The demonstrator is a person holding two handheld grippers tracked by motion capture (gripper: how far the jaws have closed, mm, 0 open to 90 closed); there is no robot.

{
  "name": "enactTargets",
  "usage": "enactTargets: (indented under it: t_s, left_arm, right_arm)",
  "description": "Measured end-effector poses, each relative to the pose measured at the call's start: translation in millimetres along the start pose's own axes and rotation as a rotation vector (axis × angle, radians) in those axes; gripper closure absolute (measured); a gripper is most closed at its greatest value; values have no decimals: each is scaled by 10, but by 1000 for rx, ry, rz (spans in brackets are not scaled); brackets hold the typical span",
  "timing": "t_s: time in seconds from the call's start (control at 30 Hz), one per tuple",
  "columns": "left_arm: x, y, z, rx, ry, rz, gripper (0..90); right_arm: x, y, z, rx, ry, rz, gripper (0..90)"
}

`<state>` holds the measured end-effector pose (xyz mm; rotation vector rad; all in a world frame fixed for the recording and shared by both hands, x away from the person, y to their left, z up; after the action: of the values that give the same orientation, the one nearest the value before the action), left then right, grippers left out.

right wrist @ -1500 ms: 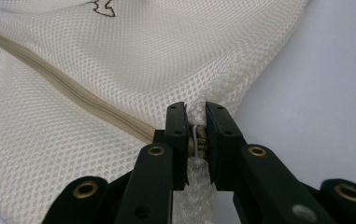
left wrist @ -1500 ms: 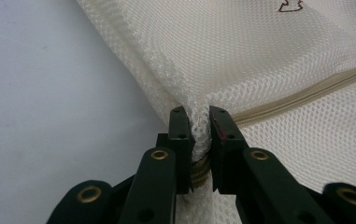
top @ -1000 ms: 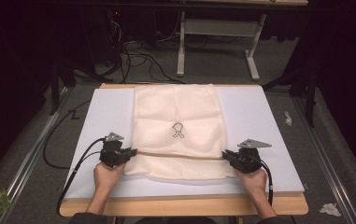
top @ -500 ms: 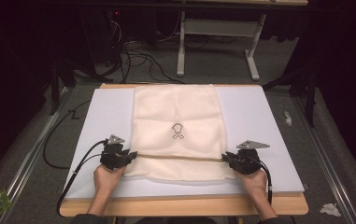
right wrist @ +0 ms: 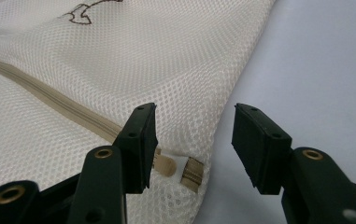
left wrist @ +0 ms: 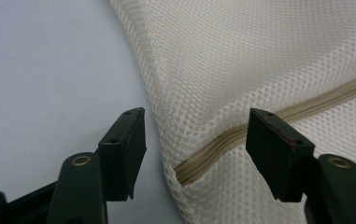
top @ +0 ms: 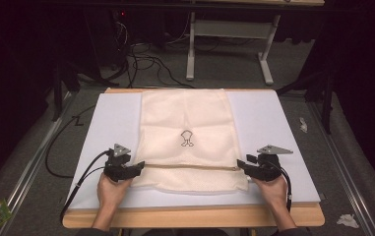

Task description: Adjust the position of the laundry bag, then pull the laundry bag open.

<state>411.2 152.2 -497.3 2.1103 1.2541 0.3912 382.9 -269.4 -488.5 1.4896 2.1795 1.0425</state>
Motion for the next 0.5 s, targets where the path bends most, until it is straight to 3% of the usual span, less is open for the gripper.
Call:
enactTargets:
  t_s: [0.1,0.33,0.5]
  left_arm:
    - [-66,14,-24,-7,-8,23,379]
    - [-181,37,13,-16,-59,29,377]
    - [-226,11,72,-25,-37,55,359]
  right_arm:
    - [-36,19,15,16,13,27,467]
    - [-143,3,64,59,49,107,470]
    - [-178,50,87,108,69,117,458]
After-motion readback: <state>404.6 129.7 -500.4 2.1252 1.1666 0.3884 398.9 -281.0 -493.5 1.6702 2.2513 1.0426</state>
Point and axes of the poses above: each handheld gripper's, and its own axes: z roughly forward along the jaws, y roughly out of its top, x roughly to its left, the point moved 5 cm from there along z, roughly forward along the jaws, and after that the axes turned 4 degrees about x, right-handed, at the moved point
